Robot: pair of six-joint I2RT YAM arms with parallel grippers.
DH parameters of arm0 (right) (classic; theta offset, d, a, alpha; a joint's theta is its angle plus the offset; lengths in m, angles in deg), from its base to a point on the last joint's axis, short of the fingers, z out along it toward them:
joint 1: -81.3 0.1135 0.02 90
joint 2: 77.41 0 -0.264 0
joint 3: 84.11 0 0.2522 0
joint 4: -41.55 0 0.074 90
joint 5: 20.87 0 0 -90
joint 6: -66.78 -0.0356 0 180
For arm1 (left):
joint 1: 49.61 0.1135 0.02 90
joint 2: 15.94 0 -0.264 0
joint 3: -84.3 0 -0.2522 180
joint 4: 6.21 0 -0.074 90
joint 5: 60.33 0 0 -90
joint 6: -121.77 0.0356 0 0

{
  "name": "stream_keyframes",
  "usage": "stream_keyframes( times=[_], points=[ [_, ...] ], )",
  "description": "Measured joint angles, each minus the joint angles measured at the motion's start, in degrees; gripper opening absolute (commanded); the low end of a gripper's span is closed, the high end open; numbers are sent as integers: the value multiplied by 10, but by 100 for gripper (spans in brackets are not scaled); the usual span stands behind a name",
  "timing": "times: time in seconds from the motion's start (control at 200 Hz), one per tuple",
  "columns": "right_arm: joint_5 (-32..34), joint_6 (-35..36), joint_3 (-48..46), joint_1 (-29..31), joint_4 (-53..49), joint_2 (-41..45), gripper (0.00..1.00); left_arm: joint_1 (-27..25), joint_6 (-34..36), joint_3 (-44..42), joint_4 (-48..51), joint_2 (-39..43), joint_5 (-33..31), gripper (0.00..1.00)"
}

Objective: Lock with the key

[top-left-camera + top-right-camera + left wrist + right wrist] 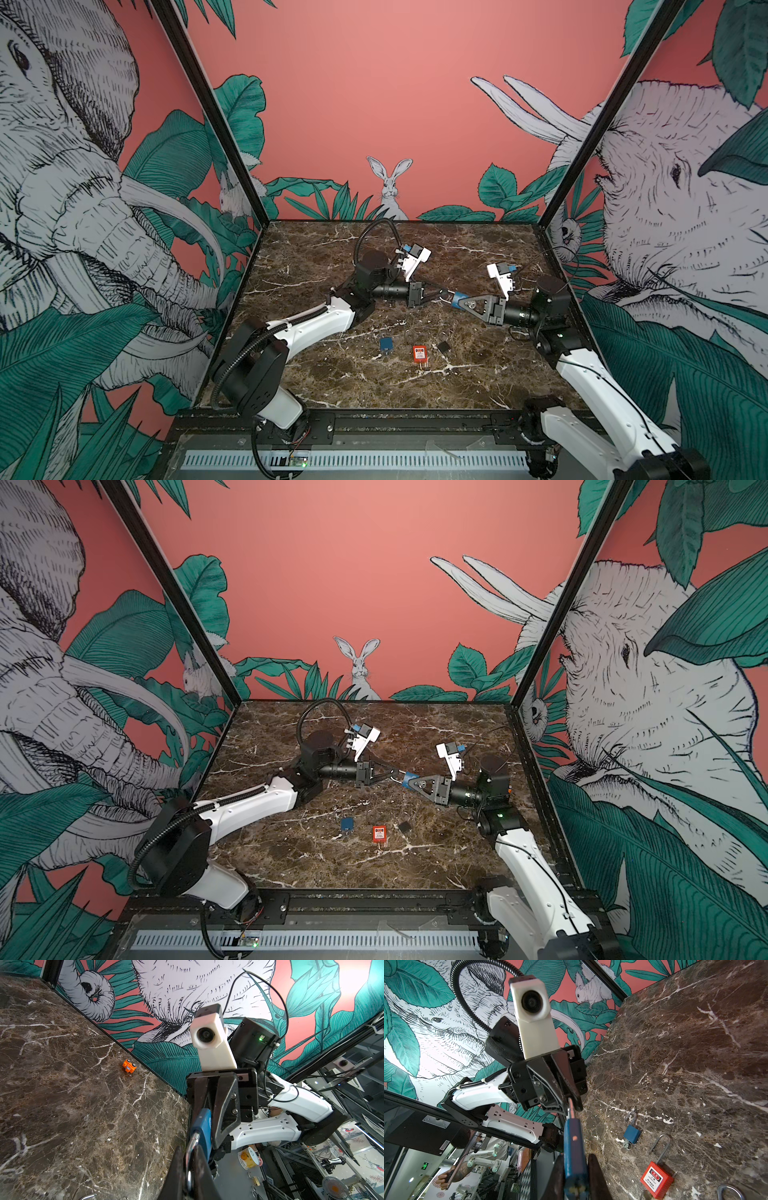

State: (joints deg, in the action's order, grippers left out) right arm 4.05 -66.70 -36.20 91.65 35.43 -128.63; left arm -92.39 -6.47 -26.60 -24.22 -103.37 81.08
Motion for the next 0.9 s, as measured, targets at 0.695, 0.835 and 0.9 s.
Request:
stream_keyframes(
  times=[0.695, 0.835, 0.9],
  points=[
    [-11, -50, 5, 4, 101, -53, 0, -19, -12, 1, -42, -10, -52, 0],
    [-9, -43, 8, 4, 97, -57, 0, -19, -10, 1, -41, -11, -59, 0],
    [-4, -31, 14, 4, 79, -53, 0, -19, -1, 1, -36, -7, -64, 7]
  ],
)
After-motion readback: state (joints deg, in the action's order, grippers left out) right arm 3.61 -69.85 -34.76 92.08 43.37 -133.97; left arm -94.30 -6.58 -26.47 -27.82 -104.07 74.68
